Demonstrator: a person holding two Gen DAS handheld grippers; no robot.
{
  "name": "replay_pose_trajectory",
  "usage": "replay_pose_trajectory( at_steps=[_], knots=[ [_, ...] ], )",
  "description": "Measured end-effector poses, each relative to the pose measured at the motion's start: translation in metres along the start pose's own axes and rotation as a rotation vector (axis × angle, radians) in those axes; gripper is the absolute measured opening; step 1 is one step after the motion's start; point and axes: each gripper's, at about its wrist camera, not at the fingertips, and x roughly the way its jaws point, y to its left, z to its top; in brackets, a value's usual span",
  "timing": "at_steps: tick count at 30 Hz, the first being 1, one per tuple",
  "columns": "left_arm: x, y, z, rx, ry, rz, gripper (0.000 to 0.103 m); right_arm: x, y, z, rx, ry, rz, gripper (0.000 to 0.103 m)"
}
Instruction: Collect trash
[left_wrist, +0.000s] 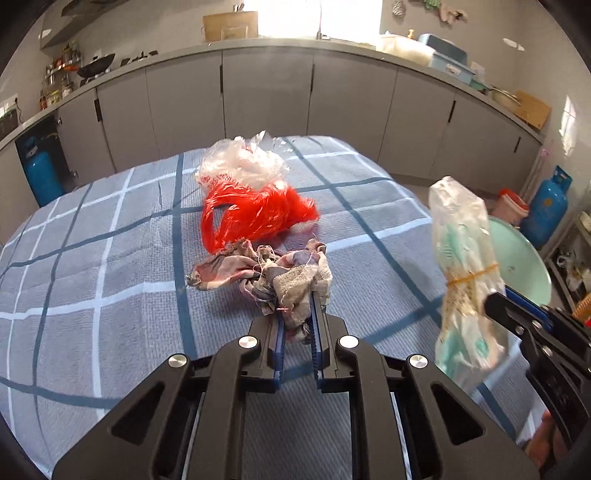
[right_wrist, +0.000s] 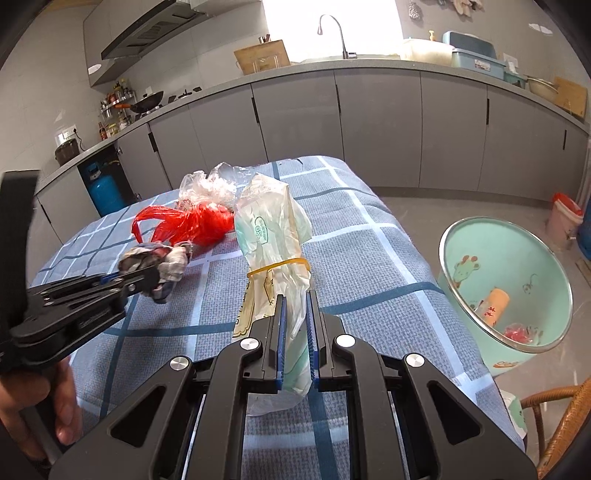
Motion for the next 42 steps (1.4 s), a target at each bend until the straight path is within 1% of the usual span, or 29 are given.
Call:
replay_pose_trajectory(
  at_steps=[9,21,31,42],
  knots=[
    [-0.041,-0.019,-0.008,0.061,-0.070,-0.003,0.012,-0.021,-0.002,0.002,0.002,-0.037,-0.015,0.012],
    [-0.073,-0.038,-0.007,0.105,-0.134,0.016,0.012,-0.048,-0.009,0.003,0.016,-0.090,-0.025,0.012],
    [-0.087,-0.056,-0.006,0.142,-0.180,0.040,0.012,-0.058,-0.021,0.001,0.044,-0.114,-0.028,0.012],
    [-0.086,-0.071,-0.001,0.174,-0.190,0.038,0.012,-0.063,-0.040,-0.003,0.091,-0.126,-0.042,0.012]
  ],
)
